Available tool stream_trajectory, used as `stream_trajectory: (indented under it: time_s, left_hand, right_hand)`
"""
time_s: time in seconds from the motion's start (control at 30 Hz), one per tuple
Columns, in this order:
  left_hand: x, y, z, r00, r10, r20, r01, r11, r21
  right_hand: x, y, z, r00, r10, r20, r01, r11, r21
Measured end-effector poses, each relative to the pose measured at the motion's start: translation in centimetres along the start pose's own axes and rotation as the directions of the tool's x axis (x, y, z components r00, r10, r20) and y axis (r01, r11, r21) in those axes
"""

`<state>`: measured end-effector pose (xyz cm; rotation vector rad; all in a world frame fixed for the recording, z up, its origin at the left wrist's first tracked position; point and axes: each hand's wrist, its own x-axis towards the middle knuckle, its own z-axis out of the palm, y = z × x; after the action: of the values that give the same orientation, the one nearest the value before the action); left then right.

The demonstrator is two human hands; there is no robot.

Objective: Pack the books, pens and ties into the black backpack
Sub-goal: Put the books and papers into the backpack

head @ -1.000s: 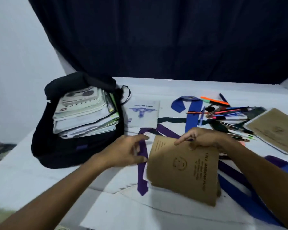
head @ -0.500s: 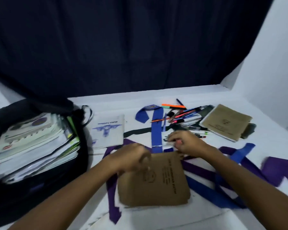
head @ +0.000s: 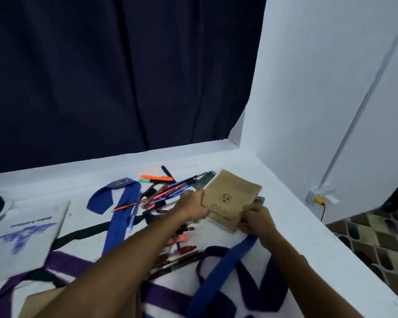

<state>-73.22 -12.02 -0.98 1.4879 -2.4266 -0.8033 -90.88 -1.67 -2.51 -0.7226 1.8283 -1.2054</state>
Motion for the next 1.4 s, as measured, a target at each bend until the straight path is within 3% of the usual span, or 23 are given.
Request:
stream_trajectory:
  time_s: [0.17,0.47,0.63,0.8,0.9,1.0,1.13,1.27,1.4]
  left_hand:
    - [1.2,0.0,1.8,0.994,-0.089,-0.058,0.095,0.99,0.107]
    - [0.3,-0.2,1.6,0.996,-0.083,-0.011,0.083,0.996,0.044]
    - [-1.1,-1.4,-0.4,0.999,-0.012,0.043,0.011,0.999,0.042]
    - [-5.3,-3.8,-5.0,0.965,0.189,-0.18,-0.182,0.982,0.056]
    - [-9.0,-6.7,-8.2,0.885,0.297,-0.357,-0.264,0.954,0.14]
    - [-13.5,-10.4,-10.7,0.815,0.371,-0.446,-0.277,0.924,0.263]
    - [-20.3,-16.2,-11.6,0.843,0.438,-0.313,-0.278,0.852,0.444]
    - [-26.4,-20.5,-9.8,0.89,0.395,-0.226,-0.274,0.861,0.428]
    - [-30.4,-23.0,-7.5,0.94,0.301,-0.162,-0.222,0.898,0.381]
  right_hand:
    - [1.2,0.1,1.0,0.998,0.041,0.049,-0.049,0.983,0.179]
    - [0.6,-1.5,3.3,0.985,0.067,0.16,-0.128,0.903,0.411]
    - [0.3,-1.9,3.7,1.0,0.002,0.002,-0.003,0.896,0.443]
    - [-1.9,-3.5,4.2,0.989,-0.139,-0.051,0.147,0.877,0.458]
    - [-3.8,-5.1,5.8,0.972,-0.213,0.096,0.171,0.928,0.333]
    - [-5.4,-5.7,8.6,0.893,-0.19,0.408,0.146,0.98,0.138]
    - [-7.5,-5.1,14.1,0.656,-0.057,0.753,0.222,0.968,-0.12]
    - [-10.7,-4.9,18.4,0.397,0.068,0.915,0.418,0.875,-0.246]
    - [-12.7,-5.3,20.8,0.324,0.135,0.936,0.704,0.627,-0.334]
